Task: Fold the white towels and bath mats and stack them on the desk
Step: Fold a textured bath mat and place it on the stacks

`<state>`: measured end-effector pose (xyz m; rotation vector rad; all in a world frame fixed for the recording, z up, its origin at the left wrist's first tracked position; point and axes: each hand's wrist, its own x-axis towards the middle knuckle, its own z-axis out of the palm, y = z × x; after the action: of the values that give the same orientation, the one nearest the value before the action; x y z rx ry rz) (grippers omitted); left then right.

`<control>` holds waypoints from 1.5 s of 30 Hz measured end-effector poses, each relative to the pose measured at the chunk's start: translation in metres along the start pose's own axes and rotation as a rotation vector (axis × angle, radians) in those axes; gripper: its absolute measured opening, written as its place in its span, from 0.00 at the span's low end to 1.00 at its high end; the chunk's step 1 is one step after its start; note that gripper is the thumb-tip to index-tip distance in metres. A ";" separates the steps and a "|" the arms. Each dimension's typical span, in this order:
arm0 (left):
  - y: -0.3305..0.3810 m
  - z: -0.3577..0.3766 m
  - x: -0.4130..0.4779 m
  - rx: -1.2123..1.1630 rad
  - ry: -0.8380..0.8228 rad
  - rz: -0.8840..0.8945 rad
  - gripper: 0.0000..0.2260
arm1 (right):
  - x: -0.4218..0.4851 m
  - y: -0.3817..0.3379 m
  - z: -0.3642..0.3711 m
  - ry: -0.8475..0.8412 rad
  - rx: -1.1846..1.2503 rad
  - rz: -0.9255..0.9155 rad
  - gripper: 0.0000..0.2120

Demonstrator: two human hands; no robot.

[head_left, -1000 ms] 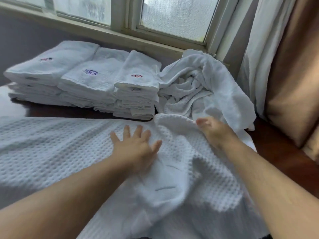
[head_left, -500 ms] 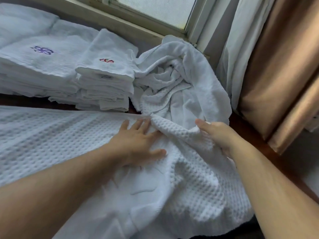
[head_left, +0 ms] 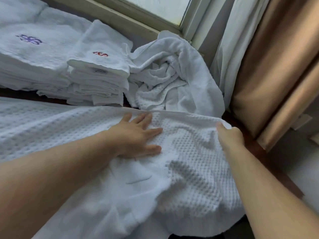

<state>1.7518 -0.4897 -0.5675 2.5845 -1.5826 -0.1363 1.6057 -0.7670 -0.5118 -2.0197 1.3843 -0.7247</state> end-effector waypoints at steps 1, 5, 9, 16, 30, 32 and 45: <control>0.001 0.000 -0.001 -0.004 -0.001 0.007 0.41 | -0.003 0.002 0.000 -0.080 -0.010 0.038 0.33; 0.003 -0.003 -0.007 -0.012 0.012 0.029 0.41 | -0.010 0.013 0.003 -0.203 -0.155 -0.025 0.35; 0.009 -0.004 -0.020 0.034 0.074 0.181 0.35 | -0.001 0.012 0.003 -0.109 -0.163 -0.273 0.23; 0.018 -0.011 -0.021 0.006 -0.078 0.122 0.35 | -0.007 0.024 0.027 0.185 -0.211 -0.346 0.14; 0.015 -0.002 0.036 -0.104 0.465 -0.366 0.34 | -0.009 0.029 0.027 0.389 -0.407 -0.530 0.16; 0.016 -0.003 0.036 -0.095 0.456 -0.381 0.33 | -0.009 0.025 0.025 0.305 -0.464 -0.606 0.11; 0.019 -0.008 0.032 -0.267 0.450 -0.211 0.07 | 0.016 -0.071 0.065 -0.513 -0.384 0.163 0.30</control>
<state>1.7506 -0.5261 -0.5574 2.3499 -1.0592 0.1919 1.7015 -0.7513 -0.5032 -2.1347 1.4165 0.1468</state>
